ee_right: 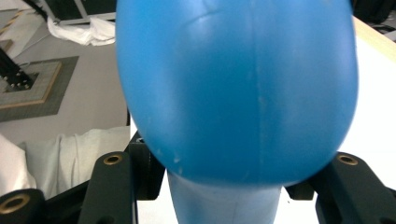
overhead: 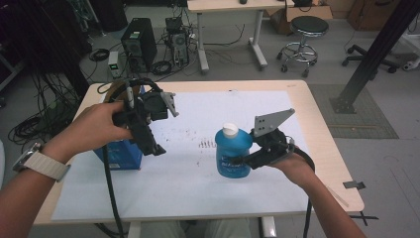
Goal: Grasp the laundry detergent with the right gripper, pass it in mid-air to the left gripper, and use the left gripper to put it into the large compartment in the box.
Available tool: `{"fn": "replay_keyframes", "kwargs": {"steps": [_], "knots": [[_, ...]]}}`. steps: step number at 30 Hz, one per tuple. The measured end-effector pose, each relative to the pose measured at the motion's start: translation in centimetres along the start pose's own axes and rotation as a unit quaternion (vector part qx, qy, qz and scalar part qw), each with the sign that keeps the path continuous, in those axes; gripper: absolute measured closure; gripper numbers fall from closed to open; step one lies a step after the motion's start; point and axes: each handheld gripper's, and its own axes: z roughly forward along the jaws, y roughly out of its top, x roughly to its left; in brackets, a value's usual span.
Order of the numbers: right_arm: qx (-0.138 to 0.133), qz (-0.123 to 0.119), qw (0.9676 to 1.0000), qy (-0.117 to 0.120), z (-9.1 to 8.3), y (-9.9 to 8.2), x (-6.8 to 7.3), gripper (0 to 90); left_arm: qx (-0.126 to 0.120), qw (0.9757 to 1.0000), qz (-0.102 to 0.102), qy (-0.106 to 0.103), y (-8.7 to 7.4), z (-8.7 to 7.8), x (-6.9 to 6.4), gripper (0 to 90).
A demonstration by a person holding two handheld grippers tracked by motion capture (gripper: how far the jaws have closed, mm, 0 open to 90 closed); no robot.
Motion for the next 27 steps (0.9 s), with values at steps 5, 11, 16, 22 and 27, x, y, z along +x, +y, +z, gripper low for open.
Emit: {"fn": "replay_keyframes", "kwargs": {"steps": [5,11,16,22,27], "knots": [[0.003,-0.01,0.9998,0.019,0.7,0.7,-0.1,43.6,0.003,0.9998,0.018,-0.006,1.0,-0.1,-0.3,5.7],[0.005,-0.018,0.9992,0.035,1.5,1.2,-0.1,43.7,0.0,0.9992,0.037,-0.014,2.0,-0.6,-0.6,5.7],[0.008,-0.026,0.9986,0.045,2.2,1.8,-0.2,43.6,0.001,0.9988,0.047,-0.014,2.6,-1.1,-0.9,5.7],[0.009,-0.037,0.9977,0.056,2.9,2.5,-0.1,43.6,-0.001,0.9982,0.057,-0.02,3.1,-1.4,-1.2,5.7],[0.016,-0.042,0.997,0.064,3.4,2.9,0.0,43.6,0.001,0.9977,0.064,-0.022,3.6,-1.5,-1.3,5.7]]}}
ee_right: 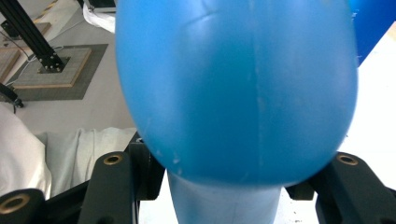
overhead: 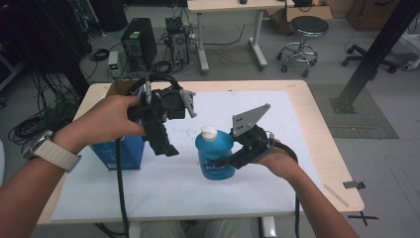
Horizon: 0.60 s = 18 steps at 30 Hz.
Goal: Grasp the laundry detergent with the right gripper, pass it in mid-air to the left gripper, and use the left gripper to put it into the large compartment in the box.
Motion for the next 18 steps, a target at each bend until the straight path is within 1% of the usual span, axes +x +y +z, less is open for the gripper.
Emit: {"fn": "replay_keyframes", "kwargs": {"steps": [6,11,12,18], "knots": [[0.003,-0.006,1.0,0.007,0.5,0.3,-0.1,43.6,0.002,1.0,0.002,-0.001,0.5,0.1,0.1,5.7],[0.004,-0.01,0.9999,0.01,0.7,0.5,-0.2,43.6,0.003,0.9999,0.008,-0.006,1.1,0.2,0.1,5.6],[0.004,-0.011,0.9999,0.012,0.8,0.6,-0.2,43.6,0.002,0.9999,0.011,-0.009,1.3,0.0,0.1,5.6],[0.005,-0.016,0.9997,0.017,1.2,0.8,-0.3,43.6,0.0,0.9998,0.014,-0.011,1.9,0.0,0.1,5.6]]}}
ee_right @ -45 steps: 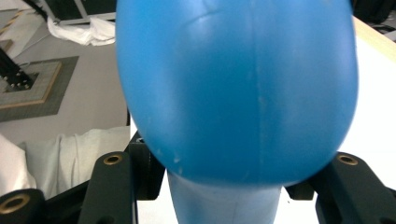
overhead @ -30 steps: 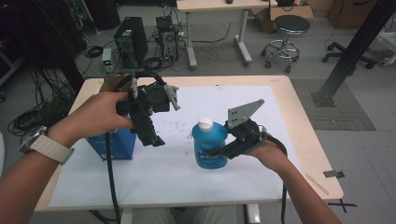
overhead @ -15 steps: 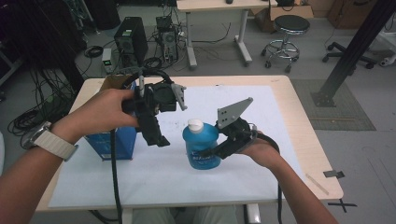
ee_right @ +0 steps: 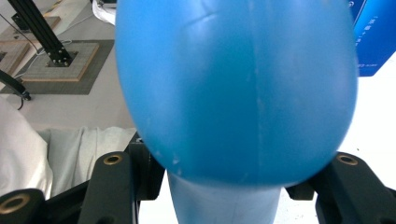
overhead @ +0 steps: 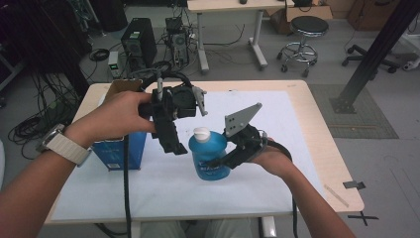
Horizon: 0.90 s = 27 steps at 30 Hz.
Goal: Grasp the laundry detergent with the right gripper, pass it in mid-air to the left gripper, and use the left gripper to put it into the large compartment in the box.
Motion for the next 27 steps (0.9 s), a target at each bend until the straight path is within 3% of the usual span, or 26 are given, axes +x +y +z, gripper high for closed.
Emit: {"fn": "replay_keyframes", "kwargs": {"steps": [15,27], "knots": [[0.004,-0.006,0.9999,0.009,1.3,0.6,-0.2,43.6,0.004,1.0,0.003,-0.002,0.5,0.3,0.0,5.6],[0.005,-0.007,0.9999,0.007,1.3,0.8,-0.3,43.6,0.001,1.0,0.007,-0.004,1.1,0.8,0.0,5.6]]}}
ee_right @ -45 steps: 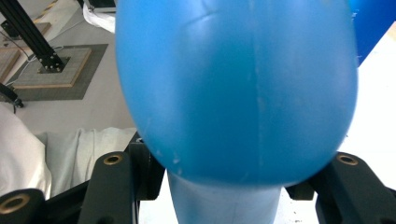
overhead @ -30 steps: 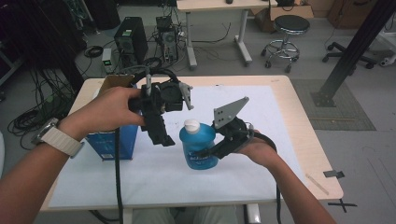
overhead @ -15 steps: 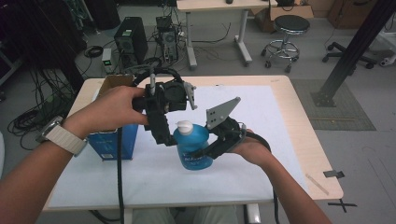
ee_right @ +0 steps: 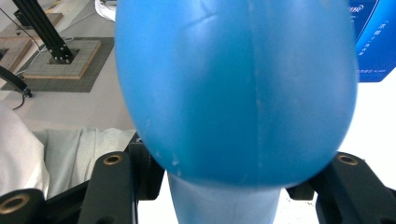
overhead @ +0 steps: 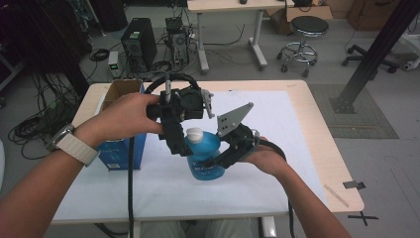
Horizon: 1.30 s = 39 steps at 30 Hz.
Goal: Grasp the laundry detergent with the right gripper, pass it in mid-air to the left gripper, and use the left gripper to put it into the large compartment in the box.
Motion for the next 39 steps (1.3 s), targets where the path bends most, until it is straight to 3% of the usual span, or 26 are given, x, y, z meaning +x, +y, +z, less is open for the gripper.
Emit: {"fn": "replay_keyframes", "kwargs": {"steps": [39], "knots": [[0.0,0.0,1.0,-0.005,-0.9,0.5,0.3,43.5,0.004,0.9999,0.001,-0.014,1.3,3.0,0.2,8.7]]}}
